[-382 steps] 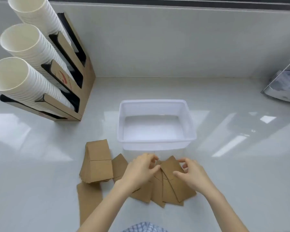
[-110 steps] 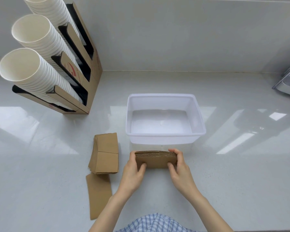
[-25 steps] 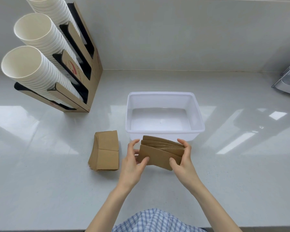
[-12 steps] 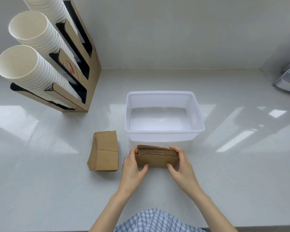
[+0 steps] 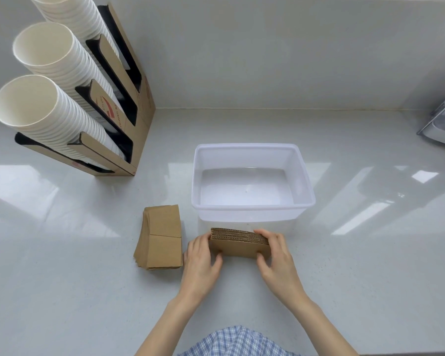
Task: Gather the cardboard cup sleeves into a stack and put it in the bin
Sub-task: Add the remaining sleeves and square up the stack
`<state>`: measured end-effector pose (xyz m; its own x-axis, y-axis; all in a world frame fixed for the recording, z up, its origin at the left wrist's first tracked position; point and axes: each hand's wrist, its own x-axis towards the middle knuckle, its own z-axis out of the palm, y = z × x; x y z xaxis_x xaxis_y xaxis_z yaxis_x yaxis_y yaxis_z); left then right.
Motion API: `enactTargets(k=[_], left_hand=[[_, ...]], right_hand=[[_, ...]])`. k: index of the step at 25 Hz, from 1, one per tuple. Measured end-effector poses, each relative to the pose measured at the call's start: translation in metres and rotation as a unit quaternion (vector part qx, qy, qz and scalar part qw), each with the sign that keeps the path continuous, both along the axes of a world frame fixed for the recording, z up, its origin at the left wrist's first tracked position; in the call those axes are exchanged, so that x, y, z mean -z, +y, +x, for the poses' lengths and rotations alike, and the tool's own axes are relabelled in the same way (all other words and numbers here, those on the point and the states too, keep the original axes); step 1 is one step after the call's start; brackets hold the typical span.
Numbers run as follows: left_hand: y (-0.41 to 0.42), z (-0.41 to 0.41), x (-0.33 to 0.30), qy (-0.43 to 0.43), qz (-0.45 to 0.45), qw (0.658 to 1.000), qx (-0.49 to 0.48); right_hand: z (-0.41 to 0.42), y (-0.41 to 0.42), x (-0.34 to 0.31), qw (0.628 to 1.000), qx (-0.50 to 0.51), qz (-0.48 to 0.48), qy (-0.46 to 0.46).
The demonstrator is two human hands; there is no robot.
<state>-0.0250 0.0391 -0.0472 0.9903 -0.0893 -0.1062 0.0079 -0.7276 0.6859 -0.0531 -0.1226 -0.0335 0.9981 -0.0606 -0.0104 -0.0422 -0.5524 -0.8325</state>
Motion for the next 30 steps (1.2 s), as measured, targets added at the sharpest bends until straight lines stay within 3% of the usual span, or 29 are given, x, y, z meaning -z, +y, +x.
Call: enactTargets(k=[12,16,19,22,30], left_hand=[[0.001,0.005,-0.005,-0.007,-0.034,0.999,0.017],[0.007,0.007,-0.030,0.017,-0.139,0.989,0.053],[0.016,0.011,-0.050,0.080,-0.265,0.961,0.015],[0.025,0.011,-0.060,0.083,-0.339,0.936,-0.048],[0.066,0.033,-0.076,0.068,-0.302,0.946,-0.100]], right_hand=[[0.004,-0.007,0.002,0.999,0.002,0.007,0.032],[0.005,-0.010,-0.007,0.994,0.022,0.080,0.072],[0.008,-0.001,-0.021,0.985,-0.005,0.142,0.094],[0.012,0.014,-0.033,0.975,-0.032,0.184,0.117],[0.030,0.053,-0.053,0.961,-0.132,0.155,0.187]])
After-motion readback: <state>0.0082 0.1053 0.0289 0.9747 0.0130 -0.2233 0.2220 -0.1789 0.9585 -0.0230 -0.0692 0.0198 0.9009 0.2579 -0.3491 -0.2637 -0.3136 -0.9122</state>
